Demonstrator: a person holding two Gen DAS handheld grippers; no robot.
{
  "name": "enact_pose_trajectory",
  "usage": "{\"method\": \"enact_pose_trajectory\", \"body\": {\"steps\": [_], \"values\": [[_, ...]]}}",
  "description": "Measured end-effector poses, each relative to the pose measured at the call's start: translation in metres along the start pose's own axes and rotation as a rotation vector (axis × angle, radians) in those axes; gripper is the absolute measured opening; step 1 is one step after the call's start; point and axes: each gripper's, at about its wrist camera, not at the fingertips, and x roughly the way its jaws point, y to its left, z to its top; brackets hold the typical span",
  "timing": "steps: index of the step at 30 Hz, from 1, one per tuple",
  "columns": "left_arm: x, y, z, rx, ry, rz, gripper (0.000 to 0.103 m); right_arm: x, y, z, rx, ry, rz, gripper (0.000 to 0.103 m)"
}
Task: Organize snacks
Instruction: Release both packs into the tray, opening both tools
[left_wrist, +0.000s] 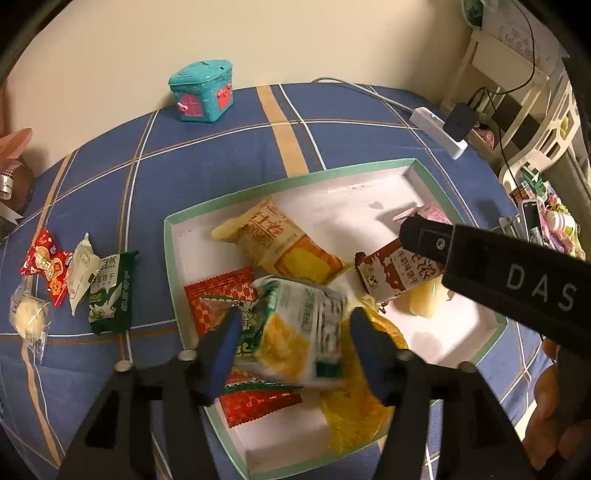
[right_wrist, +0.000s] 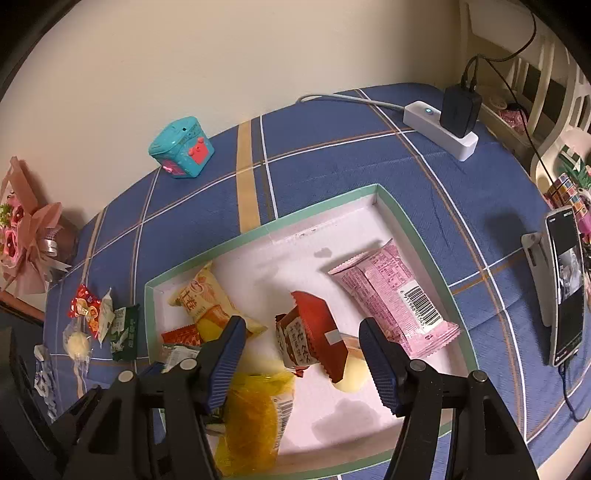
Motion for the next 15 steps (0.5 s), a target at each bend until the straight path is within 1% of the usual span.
{"method": "enact_pose_trajectory", "body": {"steps": [2, 5, 10, 15], "values": [[-0.002, 0.001, 0.000, -0.003, 0.000, -0.002, 0.069, -0.001, 0.000, 0.001, -0.001, 0.000, 0.000, 0.067], [-0.006, 0.006, 0.001, -0.021, 0.005, 0.015, 0.070, -0.003, 0.001, 0.001, -0.006, -0.001, -0.006, 0.067], [-0.014, 0.025, 0.003, -0.095, 0.008, 0.008, 0.070, -0.005, 0.004, 0.000, -0.015, -0.001, -0.014, 0.067], [-0.021, 0.045, 0.001, -0.157, 0.006, 0.042, 0.070, -0.006, 0.010, 0.000, -0.032, 0.001, -0.020, 0.067]]}}
